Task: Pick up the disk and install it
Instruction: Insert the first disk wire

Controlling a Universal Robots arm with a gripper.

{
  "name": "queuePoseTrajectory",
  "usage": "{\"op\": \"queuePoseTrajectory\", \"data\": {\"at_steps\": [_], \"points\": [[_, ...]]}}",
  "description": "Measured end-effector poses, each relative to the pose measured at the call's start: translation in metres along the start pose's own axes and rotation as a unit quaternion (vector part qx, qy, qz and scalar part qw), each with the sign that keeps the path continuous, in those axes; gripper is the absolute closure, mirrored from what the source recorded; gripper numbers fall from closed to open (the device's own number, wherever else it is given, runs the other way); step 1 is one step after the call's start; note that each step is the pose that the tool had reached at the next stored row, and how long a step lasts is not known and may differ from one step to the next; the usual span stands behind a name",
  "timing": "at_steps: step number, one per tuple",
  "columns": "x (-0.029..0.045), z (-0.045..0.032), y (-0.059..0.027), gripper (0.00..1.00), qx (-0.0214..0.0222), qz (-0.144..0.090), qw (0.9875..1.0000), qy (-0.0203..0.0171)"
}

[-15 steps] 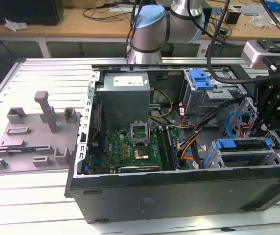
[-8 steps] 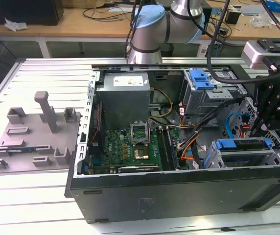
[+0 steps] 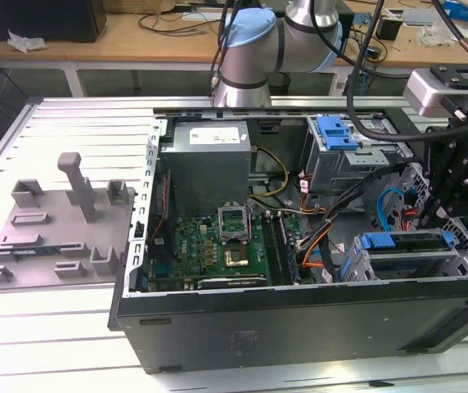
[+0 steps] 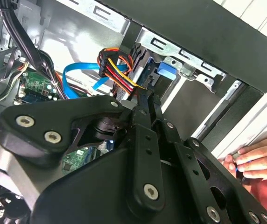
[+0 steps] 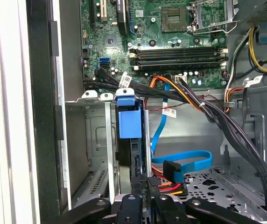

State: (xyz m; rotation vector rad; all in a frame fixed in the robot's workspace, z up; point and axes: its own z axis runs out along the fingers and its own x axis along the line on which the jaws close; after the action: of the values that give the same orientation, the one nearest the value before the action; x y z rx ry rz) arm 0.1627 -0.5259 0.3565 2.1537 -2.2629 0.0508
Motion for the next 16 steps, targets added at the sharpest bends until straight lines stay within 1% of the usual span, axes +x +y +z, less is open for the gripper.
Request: {"op": "queuePoseTrajectory", "data": {"at_steps": [16], "points": [[0.0007,0.0011,0.0,0.83,0.0001,-0.002,1.0,0.0]]}}
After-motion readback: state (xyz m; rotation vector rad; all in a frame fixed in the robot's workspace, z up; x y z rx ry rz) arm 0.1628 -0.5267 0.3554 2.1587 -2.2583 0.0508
